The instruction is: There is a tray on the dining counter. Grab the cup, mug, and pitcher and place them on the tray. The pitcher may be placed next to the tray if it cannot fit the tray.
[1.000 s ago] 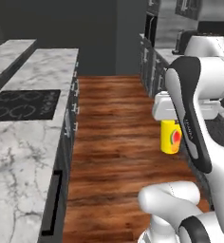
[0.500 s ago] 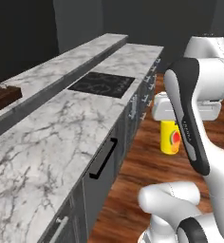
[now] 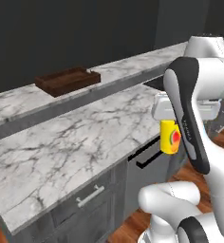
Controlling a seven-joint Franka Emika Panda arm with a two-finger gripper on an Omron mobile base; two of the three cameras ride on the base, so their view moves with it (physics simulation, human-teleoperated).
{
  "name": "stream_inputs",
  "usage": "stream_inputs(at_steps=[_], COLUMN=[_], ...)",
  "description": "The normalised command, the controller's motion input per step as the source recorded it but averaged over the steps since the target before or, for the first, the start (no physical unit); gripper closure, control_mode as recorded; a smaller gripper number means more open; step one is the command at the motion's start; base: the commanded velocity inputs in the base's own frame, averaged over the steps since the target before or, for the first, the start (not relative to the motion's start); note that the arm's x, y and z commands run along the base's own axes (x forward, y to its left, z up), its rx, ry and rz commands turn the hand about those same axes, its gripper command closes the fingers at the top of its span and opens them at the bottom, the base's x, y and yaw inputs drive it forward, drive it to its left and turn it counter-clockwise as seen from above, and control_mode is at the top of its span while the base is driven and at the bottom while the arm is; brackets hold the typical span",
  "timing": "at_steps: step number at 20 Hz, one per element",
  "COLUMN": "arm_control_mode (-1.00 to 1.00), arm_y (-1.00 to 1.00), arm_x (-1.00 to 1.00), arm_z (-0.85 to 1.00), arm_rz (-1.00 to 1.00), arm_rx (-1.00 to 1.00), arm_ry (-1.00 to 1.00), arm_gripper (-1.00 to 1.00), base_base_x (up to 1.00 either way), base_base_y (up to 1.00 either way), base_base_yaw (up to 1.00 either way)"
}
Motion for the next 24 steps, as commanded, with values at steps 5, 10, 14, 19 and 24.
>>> stream_inputs(at_steps=[5,10,14,19,24], arm_control_mode=[1.00,1.00,1.00,1.00,1.00], arm_y=[0.00,0.00,0.00,0.00,0.00], arm_x=[0.00,0.00,0.00,0.00,0.00], arm_z=[0.00,0.00,0.00,0.00,0.00], arm_rz=[0.00,0.00,0.00,0.00,0.00], arm_rx=[0.00,0.00,0.00,0.00,0.00], arm_ry=[0.00,0.00,0.00,0.00,0.00], arm_gripper=[1.00,1.00,1.00,1.00,1.00], base_base_x=[-0.11,-0.07,-0.24,-0.07,0.01], base_base_y=[0.00,0.00,0.69,1.00,1.00], base_base_yaw=[0.70,0.62,0.39,0.18,0.07])
